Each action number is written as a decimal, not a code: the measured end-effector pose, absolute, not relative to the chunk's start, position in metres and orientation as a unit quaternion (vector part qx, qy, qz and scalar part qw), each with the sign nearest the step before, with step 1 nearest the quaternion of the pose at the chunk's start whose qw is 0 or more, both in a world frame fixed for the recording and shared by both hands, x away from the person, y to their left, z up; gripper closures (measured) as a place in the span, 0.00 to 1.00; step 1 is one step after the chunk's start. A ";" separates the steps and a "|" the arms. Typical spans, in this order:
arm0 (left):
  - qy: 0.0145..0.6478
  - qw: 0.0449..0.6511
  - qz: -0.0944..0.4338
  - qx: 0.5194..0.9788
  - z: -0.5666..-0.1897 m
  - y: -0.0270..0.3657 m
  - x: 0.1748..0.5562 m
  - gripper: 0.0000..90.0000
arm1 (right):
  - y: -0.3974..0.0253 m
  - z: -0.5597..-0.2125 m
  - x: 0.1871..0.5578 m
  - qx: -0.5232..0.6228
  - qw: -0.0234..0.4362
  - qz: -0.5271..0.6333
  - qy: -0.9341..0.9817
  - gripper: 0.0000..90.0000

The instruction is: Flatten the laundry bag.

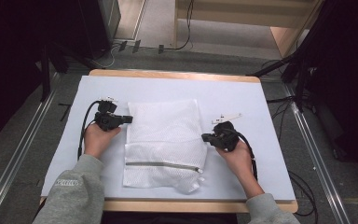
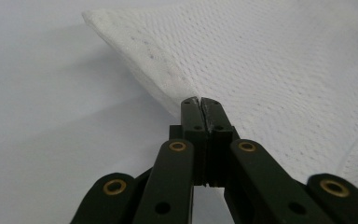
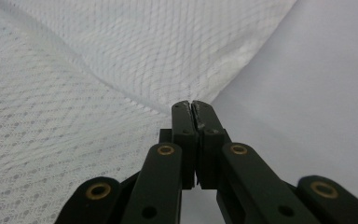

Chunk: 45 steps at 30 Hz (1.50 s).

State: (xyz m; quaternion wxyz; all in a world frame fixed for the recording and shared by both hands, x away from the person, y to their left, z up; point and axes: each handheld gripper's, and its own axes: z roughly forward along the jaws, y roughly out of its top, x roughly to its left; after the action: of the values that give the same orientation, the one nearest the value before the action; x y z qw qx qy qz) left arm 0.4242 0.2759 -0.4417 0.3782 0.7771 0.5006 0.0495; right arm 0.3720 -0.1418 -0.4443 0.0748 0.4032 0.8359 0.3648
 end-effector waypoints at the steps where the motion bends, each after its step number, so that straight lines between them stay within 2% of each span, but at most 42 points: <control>1: 0.502 0.380 0.047 0.775 -0.442 0.276 0.425 1.00 | -0.144 -0.443 0.373 0.406 0.074 0.366 0.834 1.00; 13: 0.513 0.377 0.047 0.770 -0.446 0.279 0.441 1.00 | -0.164 -0.443 0.373 0.428 0.083 0.373 0.819 1.00; 18: 0.503 0.383 0.047 0.774 -0.440 0.277 0.437 1.00 | -0.162 -0.443 0.366 0.425 0.075 0.379 0.819 0.93; 21: 0.495 0.386 0.045 0.777 -0.431 0.277 0.428 0.96 | -0.161 -0.442 0.354 0.414 0.069 0.391 0.819 0.86; 26: 0.475 0.398 0.036 0.784 -0.418 0.278 0.400 0.85 | -0.161 -0.441 0.337 0.400 0.060 0.401 0.822 0.77; 34: 0.461 0.395 0.027 0.794 -0.413 0.279 0.363 0.67 | -0.165 -0.443 0.324 0.388 0.063 0.405 0.826 0.72; 39: 0.447 0.391 0.023 0.805 -0.413 0.275 0.340 0.63 | -0.166 -0.444 0.330 0.391 0.060 0.408 0.823 0.70; 45: 0.435 0.382 0.011 0.816 -0.421 0.266 0.327 0.61 | -0.159 -0.449 0.340 0.390 0.056 0.404 0.826 0.62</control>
State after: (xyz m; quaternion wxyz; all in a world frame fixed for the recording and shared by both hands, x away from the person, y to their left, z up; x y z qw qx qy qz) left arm 0.3267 0.2659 -0.4208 0.3816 0.8156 0.4348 0.0107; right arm 0.3398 -0.1594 -0.4492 0.0560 0.3898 0.8258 0.4038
